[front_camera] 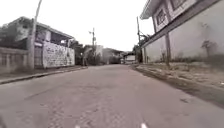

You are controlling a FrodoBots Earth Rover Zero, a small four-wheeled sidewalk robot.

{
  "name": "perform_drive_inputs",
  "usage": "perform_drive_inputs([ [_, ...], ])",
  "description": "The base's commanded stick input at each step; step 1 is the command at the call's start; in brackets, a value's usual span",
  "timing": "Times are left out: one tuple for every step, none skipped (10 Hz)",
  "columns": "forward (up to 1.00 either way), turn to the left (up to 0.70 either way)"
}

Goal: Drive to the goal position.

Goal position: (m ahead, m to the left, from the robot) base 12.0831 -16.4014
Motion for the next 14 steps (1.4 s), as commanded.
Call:
perform_drive_inputs([
  [1.00, 0.00],
  [1.00, 0.00],
  [1.00, 0.00],
  [1.00, 0.00],
  [1.00, 0.00],
  [1.00, 0.00],
  [1.00, 0.00],
  [1.00, -0.09],
  [1.00, -0.20],
  [1.00, -0.27],
  [1.00, -0.27],
  [1.00, -0.27],
  [1.00, -0.24],
  [1.00, -0.21],
])
